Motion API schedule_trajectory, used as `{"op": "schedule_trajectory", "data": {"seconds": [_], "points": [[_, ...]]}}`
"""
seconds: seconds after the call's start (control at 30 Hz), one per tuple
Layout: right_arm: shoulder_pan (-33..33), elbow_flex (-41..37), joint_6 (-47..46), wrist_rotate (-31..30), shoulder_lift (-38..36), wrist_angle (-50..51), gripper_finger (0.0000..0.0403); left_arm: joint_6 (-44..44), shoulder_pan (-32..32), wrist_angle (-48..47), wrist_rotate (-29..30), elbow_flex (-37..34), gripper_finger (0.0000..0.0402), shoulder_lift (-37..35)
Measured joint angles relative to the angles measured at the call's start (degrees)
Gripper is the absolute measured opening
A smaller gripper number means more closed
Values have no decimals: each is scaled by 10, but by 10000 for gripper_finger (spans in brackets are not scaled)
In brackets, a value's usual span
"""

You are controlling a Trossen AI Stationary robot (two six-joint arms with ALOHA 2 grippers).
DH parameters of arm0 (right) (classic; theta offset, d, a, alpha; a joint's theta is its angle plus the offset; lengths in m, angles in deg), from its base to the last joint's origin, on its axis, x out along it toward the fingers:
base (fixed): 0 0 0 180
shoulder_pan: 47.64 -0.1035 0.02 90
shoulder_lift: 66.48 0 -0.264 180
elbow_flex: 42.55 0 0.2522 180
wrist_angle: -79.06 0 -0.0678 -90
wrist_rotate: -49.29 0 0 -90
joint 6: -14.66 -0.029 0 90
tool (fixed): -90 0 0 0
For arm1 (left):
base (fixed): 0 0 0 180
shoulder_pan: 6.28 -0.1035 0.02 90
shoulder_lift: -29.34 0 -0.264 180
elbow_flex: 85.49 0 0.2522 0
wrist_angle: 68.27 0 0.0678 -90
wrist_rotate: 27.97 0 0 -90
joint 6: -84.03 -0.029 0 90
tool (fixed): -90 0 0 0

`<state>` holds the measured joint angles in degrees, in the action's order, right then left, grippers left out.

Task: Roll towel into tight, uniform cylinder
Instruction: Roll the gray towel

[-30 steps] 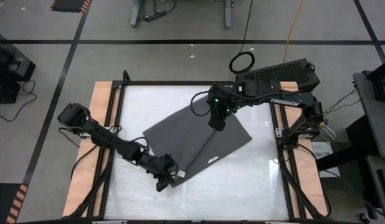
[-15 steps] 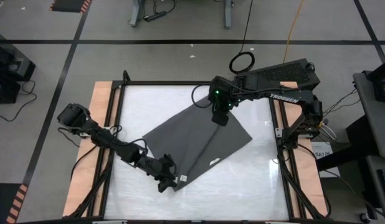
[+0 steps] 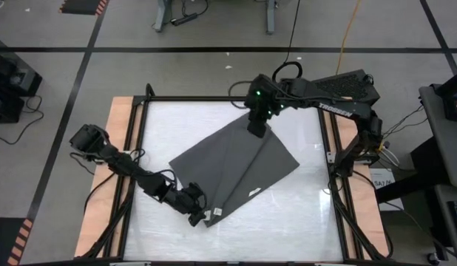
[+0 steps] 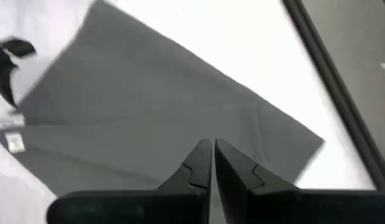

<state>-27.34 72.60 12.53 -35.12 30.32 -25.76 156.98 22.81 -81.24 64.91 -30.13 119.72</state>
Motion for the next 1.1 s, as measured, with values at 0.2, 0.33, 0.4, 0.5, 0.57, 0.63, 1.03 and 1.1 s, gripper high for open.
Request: {"op": "schedule_trajectory", "data": {"seconds": [0.2,0.33,0.4,0.5,0.57,0.63,1.03,1.1], "points": [[53,0,-37,112,74,-49,5,33,-49,24,-8,1,186,-63],[72,0,-41,126,125,-44,21,30,-75,-12,36,1,183,-123],[79,0,-36,127,148,-41,39,18,-86,-41,73,1,183,-154],[89,0,-19,128,179,-42,73,13,-102,-89,97,1,183,-185],[96,0,-5,128,198,-41,97,13,-114,-126,99,1,183,-196],[102,0,4,127,219,-33,118,14,-127,-161,95,1,183,-197],[115,62,90,93,313,-18,179,45,-177,-177,53,1,183,-197],[117,74,98,93,325,-25,182,46,-183,-179,56,1,183,-197]]}}
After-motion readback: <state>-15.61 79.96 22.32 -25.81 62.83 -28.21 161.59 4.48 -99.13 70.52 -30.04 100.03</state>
